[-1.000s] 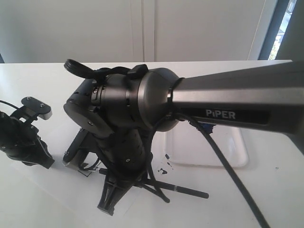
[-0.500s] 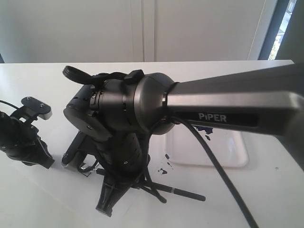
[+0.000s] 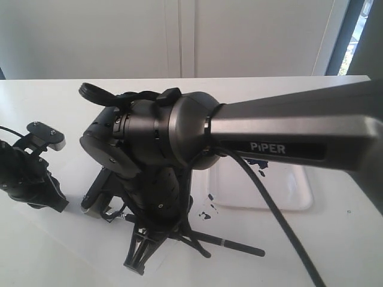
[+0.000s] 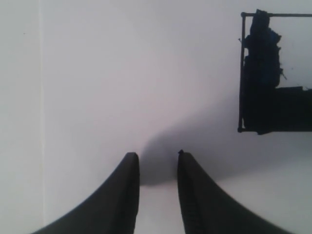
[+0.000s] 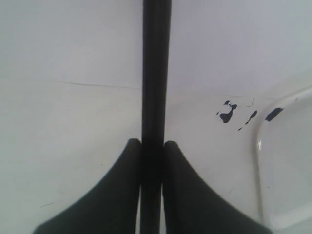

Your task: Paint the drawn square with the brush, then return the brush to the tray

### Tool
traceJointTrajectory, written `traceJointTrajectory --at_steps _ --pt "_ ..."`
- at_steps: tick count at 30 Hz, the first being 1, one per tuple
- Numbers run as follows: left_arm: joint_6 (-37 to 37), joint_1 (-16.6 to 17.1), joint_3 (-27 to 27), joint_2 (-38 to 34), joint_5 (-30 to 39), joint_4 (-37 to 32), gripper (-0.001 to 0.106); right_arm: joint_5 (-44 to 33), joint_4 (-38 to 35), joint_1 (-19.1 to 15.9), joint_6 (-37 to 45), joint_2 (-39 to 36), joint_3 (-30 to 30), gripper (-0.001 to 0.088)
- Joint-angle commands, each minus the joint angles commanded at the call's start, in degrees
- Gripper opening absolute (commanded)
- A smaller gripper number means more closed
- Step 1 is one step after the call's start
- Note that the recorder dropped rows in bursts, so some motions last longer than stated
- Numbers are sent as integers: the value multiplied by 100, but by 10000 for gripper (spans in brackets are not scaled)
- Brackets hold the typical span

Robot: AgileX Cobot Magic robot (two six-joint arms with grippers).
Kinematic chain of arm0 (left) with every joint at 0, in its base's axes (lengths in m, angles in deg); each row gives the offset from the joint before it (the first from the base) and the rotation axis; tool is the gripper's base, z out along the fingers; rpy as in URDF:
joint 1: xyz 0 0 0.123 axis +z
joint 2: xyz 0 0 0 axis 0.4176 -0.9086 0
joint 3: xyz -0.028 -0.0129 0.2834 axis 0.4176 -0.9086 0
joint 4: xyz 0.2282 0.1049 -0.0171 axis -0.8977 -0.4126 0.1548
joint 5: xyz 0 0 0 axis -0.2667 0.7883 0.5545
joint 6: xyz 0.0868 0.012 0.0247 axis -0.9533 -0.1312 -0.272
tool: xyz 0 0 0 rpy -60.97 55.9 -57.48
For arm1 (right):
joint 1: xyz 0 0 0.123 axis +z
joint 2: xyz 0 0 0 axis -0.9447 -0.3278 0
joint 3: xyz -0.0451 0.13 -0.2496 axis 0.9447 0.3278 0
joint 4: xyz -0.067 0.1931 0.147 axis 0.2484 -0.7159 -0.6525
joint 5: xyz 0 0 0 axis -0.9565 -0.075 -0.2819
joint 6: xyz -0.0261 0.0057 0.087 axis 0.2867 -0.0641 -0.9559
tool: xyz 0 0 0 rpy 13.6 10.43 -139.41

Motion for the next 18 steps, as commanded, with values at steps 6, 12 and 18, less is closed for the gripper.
traceJointTrajectory --at_steps 6,12,18 --pt "0 0 0 0 0 0 340 0 -66 0 0 82 0 0" --pt "0 0 0 0 0 0 340 0 -110 0 0 82 0 0" --pt "0 0 0 0 0 0 340 0 -110 0 -25 82 0 0"
